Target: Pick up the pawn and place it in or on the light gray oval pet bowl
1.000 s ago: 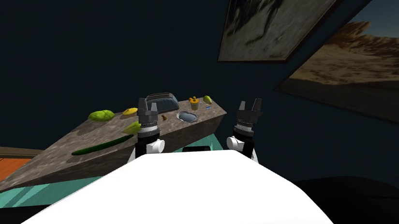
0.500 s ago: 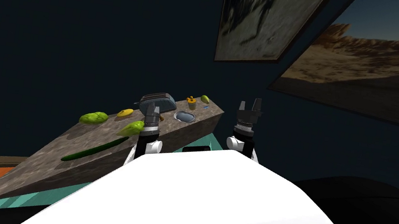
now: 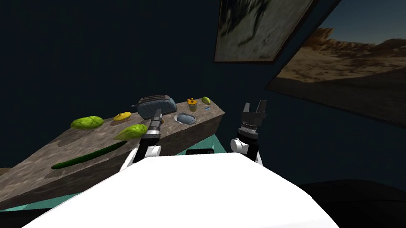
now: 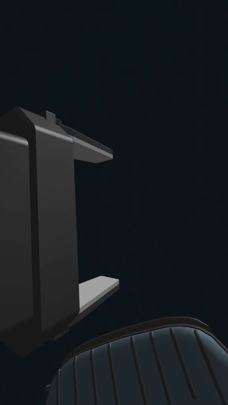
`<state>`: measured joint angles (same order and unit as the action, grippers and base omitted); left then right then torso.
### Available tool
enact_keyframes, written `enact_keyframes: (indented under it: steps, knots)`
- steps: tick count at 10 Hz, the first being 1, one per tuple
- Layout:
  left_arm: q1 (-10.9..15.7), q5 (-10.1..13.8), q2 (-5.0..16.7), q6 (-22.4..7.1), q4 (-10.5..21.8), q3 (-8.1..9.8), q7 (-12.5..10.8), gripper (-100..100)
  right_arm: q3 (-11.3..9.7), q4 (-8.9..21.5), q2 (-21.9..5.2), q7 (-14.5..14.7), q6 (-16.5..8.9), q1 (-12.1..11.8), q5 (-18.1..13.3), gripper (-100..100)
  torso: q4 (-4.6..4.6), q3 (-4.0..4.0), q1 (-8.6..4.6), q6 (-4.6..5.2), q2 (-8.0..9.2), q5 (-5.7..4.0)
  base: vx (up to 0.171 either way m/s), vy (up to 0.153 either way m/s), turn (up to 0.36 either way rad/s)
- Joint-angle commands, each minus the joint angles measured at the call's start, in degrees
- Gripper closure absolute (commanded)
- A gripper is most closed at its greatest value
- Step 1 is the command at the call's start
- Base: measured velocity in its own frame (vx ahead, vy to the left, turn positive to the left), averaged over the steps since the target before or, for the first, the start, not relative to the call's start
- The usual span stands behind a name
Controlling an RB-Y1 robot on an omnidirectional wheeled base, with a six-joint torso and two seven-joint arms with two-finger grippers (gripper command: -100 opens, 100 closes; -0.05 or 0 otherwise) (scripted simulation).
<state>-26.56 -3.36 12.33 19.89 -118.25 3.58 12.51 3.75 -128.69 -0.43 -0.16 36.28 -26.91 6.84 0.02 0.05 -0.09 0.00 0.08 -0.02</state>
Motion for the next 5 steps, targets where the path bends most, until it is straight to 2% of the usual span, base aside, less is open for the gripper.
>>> enact_keyframes:
  steps: [1, 5]
  knots:
    - [0.1, -0.6, 1.7, -2.5, 2.3, 1.16, 0.6, -100, 0.0, 0.0, 0.0, 0.0, 0.0, 0.0, 0.0, 0, 0.0, 0.0, 0.0, 0.0, 0.0, 0.0, -0.011, -0.035, -0.098]
    - [0.2, -2.3, 5.9, -8.7, 7.8, 4.08, 2.2, -100, 0.0, 0.0, 0.0, 0.0, 0.0, 0.0, 0.0, 0, -0.02, -0.05, 0.0, 0.0, -0.08, 0.0, 0.0, -0.034, -0.108]
